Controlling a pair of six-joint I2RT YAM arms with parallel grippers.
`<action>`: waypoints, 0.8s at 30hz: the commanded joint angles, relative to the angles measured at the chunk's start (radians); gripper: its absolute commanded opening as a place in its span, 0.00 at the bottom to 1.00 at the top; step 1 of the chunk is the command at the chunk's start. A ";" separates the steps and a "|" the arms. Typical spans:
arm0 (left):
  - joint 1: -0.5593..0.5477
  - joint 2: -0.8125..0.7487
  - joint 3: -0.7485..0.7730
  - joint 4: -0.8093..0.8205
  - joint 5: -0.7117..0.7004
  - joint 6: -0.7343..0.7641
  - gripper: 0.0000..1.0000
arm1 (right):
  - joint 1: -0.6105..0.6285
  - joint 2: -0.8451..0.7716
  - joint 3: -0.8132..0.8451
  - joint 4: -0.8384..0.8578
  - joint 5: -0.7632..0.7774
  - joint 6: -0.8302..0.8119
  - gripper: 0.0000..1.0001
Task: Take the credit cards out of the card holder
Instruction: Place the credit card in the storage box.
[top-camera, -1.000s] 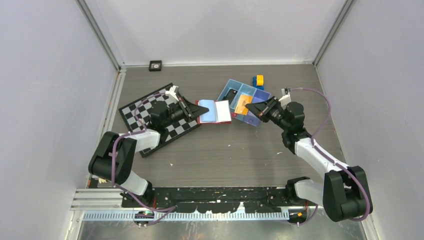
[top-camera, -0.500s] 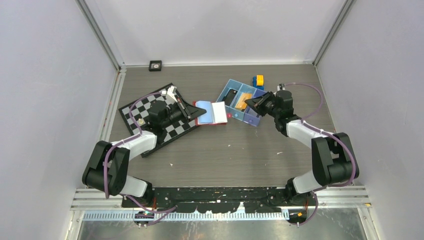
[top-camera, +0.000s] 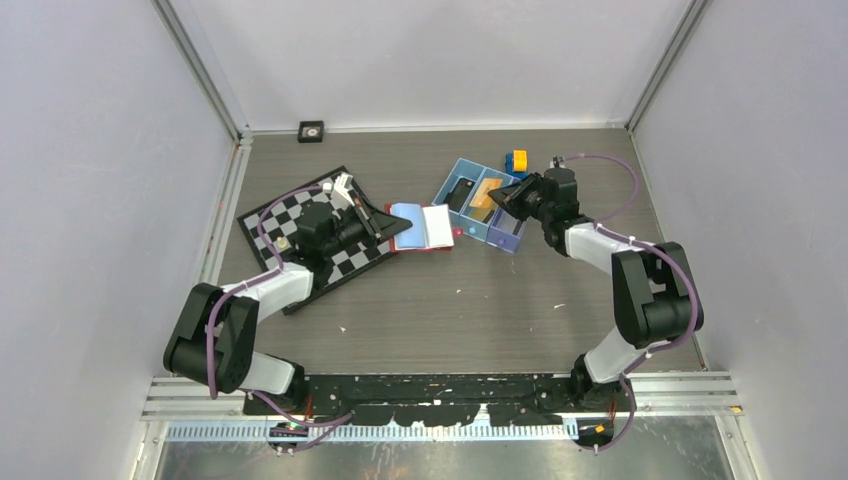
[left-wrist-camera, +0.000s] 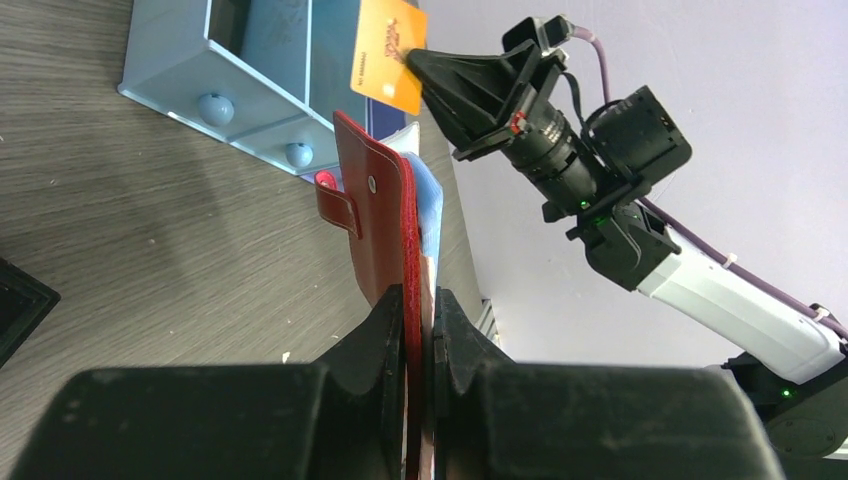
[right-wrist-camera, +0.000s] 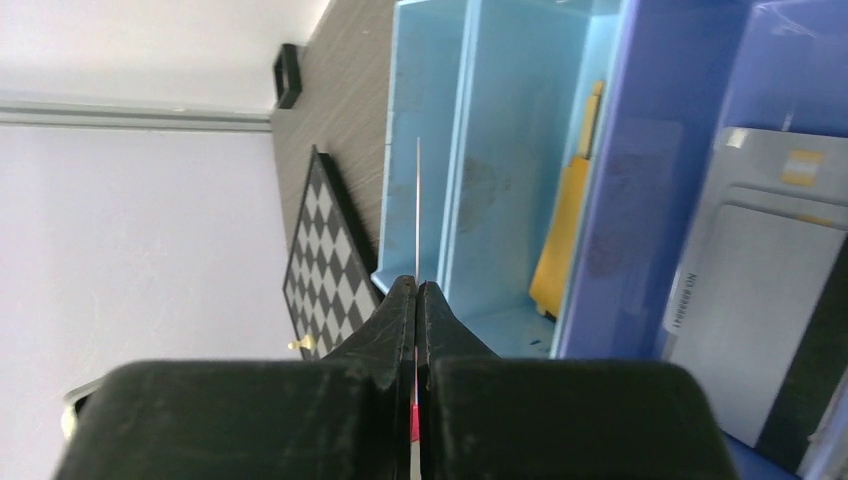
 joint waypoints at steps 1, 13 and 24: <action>0.005 -0.028 -0.002 0.031 -0.006 0.012 0.00 | -0.004 0.028 0.055 -0.008 0.055 -0.037 0.00; 0.005 -0.004 -0.004 0.058 0.010 -0.010 0.00 | -0.003 0.138 0.107 -0.031 0.070 -0.040 0.15; 0.005 -0.010 -0.003 0.059 0.011 -0.013 0.00 | 0.017 -0.026 0.070 -0.094 0.101 -0.077 0.47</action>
